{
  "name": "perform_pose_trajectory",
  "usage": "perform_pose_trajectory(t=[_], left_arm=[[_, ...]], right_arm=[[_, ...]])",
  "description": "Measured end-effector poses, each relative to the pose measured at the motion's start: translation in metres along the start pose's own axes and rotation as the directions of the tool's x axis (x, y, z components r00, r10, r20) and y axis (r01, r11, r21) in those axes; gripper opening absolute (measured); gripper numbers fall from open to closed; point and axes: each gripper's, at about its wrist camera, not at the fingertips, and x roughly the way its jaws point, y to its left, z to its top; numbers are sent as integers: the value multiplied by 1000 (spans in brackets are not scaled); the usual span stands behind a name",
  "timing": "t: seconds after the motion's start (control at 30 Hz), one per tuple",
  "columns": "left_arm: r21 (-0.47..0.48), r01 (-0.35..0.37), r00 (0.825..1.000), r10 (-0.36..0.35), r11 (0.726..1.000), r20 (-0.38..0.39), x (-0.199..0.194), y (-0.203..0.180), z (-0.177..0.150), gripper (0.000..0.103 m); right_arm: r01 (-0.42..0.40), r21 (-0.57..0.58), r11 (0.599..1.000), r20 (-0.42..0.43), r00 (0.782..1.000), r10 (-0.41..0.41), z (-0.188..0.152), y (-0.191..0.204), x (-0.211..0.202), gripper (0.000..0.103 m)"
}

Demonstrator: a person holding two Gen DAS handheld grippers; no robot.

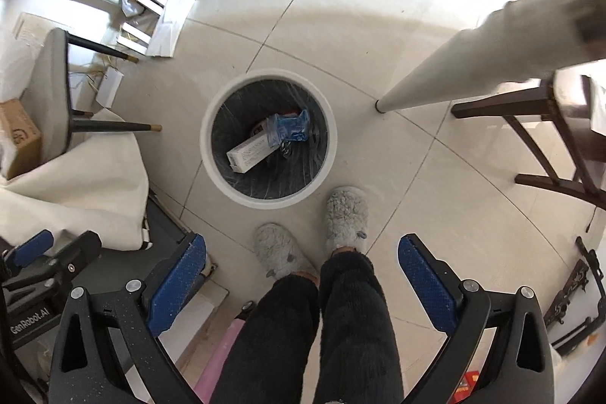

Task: Collect trash
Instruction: 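Move both tools back to the table toward the rice bag and white box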

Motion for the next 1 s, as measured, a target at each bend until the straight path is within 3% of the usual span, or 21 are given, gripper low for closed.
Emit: perform_pose_trajectory(t=[0.37, 0.53, 0.8, 0.93, 1.0], left_arm=[[30, 32, 994, -35, 999, 104, -125, 0, -30, 103], [36, 12, 977, -20, 999, 211, -182, 2, -23, 103], [-5, -52, 916, 50, 999, 397, -261, -9, 46, 103], [-18, -5, 925, 12, 1000, 380, -277, -28, 98, 103], [-30, 38, 937, -25, 999, 348, -278, -44, 133, 103]], right_arm=[[-38, -32, 999, 58, 998, 39, -40, 10, -139, 103], [-84, -12, 996, 108, 991, 85, -49, 11, -203, 103], [-167, 58, 984, 227, 962, 150, -8, -10, -296, 103], [-185, 111, 976, 285, 947, 147, 37, -38, -330, 103], [-192, 145, 971, 302, 943, 142, 68, -55, -339, 103]])
